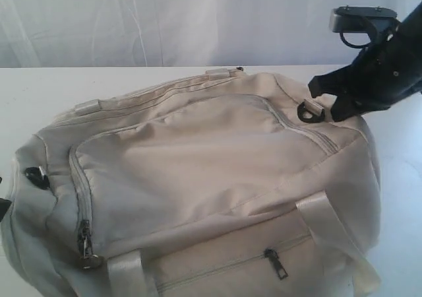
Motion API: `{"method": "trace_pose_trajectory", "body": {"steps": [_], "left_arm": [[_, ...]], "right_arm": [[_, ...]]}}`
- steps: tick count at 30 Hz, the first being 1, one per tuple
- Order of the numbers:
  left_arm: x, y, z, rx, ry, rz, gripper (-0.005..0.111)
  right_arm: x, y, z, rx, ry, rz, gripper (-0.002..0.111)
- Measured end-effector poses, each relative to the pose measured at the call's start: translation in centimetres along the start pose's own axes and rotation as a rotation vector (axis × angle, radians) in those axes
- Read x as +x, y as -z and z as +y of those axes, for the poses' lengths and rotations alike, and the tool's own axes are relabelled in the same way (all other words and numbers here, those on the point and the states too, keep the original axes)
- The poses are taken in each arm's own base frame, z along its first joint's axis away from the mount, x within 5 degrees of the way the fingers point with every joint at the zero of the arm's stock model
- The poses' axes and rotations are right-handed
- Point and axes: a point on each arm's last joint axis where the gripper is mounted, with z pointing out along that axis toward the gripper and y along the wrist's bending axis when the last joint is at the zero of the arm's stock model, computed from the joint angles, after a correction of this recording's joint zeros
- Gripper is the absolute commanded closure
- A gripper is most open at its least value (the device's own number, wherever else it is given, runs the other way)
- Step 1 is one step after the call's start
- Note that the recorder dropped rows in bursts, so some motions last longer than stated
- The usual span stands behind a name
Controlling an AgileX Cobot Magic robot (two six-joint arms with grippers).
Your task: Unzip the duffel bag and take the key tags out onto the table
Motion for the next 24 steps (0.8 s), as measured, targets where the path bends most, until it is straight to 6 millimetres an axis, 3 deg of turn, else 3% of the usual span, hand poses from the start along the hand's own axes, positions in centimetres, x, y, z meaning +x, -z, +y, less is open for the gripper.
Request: {"method": "trace_pose_trajectory", "body": {"steps": [9,13,18,22,24], "left_arm": [[0.3,-0.5,0.2,-0.037,-0.036,-0.009,0.045],[0.6,-0.8,-0.1,-0.025,-0.041,-0.016,0.045],[0.6,-0.8,-0.1,-0.023,-0.027,-0.009,0.045],[-0.5,0.2,0.1,0.000,0.005,-0.020,0.045],[-1.6,0.8,0.3,0.006,0.021,-0.025,0.045]], "right_arm": [[6.6,2.4,0.4,0.017,-0.019,0.005,0.108],[7.7,3.7,0.6,0.025,-0.012,-0.044,0.106],[7.7,4.1,0.7,0.022,0.004,-0.076,0.078],[7.5,4.1,0.7,0.027,0.013,-0.098,0.052],[7.4,4.1,0.7,0.024,0.013,-0.110,0.048]]}}
